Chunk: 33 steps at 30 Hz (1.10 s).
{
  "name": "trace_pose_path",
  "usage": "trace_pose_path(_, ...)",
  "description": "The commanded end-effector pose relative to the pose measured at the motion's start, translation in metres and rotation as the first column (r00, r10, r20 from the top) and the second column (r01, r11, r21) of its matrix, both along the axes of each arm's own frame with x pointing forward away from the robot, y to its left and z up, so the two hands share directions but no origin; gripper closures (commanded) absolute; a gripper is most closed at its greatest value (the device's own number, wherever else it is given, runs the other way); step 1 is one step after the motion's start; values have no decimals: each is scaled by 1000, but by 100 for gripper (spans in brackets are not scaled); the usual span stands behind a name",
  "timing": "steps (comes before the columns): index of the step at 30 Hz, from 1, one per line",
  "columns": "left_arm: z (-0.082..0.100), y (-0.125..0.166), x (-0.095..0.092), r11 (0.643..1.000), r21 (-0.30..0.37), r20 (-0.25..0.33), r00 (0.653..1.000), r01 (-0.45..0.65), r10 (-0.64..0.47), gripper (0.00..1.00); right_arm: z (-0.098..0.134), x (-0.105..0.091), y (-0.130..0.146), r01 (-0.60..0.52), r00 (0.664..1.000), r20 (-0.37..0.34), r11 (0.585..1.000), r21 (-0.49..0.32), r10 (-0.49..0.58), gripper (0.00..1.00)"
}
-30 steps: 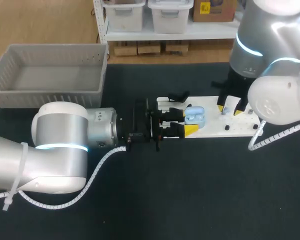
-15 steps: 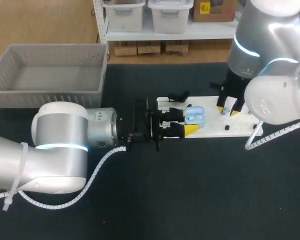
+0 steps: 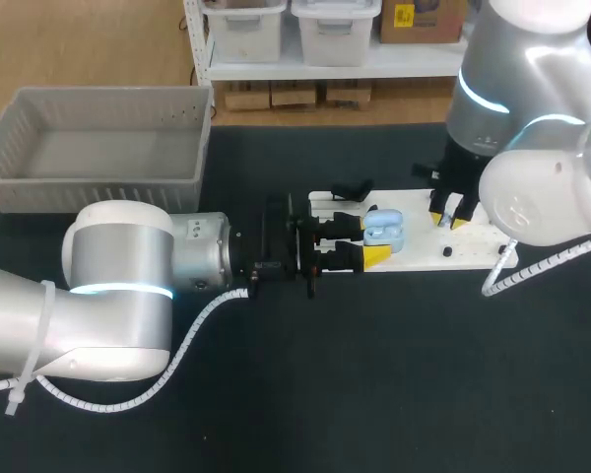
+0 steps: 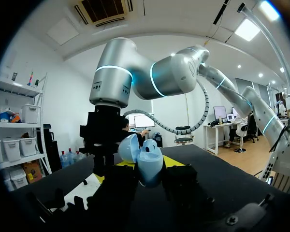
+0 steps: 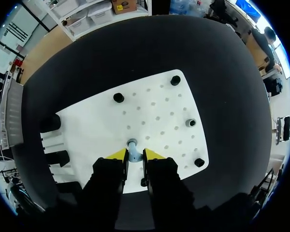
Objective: Pick up each earbud case from the left stands, insert the matching earbuds, close the lid, and place the case in the box.
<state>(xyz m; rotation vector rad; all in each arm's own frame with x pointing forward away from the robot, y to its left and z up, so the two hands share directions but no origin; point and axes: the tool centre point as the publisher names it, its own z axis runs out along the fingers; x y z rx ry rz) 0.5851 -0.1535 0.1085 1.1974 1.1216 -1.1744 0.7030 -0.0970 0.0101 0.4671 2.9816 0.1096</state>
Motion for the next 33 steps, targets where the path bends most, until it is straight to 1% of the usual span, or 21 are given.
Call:
trace_pose_path(1,-1,-1,-2,1000,-1,3,1000,-8,8,100,8,-8,-2,-7,1000,6,1000,4,7,100)
trace_pose_path(6,-1,-1,-2,1000,-1,3,1000,-8,8,100,24,-17,-3,-23,1000,14,1000,7,23,100)
trace_pose_path(11,-1,-1,-2,1000,-1,3,1000,-8,8,100,47,-28,-7,-40,998,38,999,-3,40,100)
trace_pose_path(15,-1,-1,-2,1000,-1,3,1000,-8,8,100,75,-45,-11,-65,997,50,998,-16,66,100)
trace_pose_path(17,-1,-1,-2,1000,-1,3,1000,-8,8,100,89,-55,-11,-81,996,36,996,-43,82,100)
trace_pose_path(18,-1,-1,-2,1000,-1,3,1000,-8,8,100,98,-61,-12,-83,995,51,996,-46,85,100)
trace_pose_path(20,-1,-1,-2,1000,-1,3,1000,-8,8,100,117,-73,-12,-100,993,56,994,-53,103,100)
trace_pose_path(23,-1,-1,-2,1000,-1,3,1000,-8,8,100,144,-90,-9,-136,986,89,987,-83,144,100)
trace_pose_path(26,-1,-1,-2,1000,-1,3,1000,-8,8,100,169,-103,-7,-163,979,109,981,-102,174,100)
trace_pose_path(27,-1,-1,-2,1000,-1,3,1000,-8,8,100,176,-106,-5,-171,976,119,979,-114,184,100)
trace_pose_path(29,-1,-1,-2,1000,-1,3,1000,-8,8,100,186,-114,-2,-194,971,117,973,-125,209,100)
trace_pose_path(33,-1,-1,-2,1000,-1,3,1000,-8,8,100,200,-125,11,-256,961,77,959,-123,267,100)
